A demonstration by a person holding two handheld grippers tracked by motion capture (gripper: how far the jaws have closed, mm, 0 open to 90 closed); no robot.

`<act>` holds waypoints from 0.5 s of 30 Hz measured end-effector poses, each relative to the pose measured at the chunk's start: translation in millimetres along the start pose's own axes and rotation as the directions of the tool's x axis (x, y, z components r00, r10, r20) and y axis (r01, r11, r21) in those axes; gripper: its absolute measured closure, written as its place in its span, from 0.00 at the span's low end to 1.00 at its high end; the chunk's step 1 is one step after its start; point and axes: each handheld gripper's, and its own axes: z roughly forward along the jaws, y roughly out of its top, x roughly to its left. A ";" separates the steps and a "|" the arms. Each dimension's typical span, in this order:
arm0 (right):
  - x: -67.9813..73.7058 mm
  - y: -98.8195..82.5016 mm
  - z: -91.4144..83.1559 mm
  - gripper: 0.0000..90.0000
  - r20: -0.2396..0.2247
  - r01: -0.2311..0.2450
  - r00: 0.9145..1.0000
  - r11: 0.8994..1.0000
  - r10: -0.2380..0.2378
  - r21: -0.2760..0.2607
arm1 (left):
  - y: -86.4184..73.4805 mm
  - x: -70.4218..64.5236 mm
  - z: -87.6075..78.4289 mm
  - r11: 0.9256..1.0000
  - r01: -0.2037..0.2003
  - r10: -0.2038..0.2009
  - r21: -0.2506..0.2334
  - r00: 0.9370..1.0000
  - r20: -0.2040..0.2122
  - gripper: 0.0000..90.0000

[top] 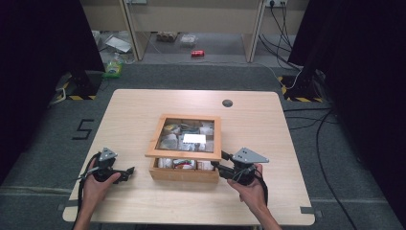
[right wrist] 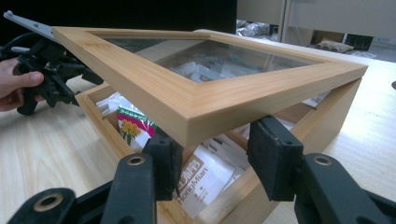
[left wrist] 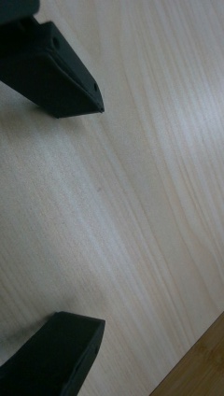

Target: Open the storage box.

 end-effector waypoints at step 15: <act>-10.5 19.1 5.9 0.63 0.011 -0.011 1.000 0.999 0.011 -0.048 | 0.1 0.2 0.1 1.000 0.000 0.000 -0.001 1.000 0.001 0.00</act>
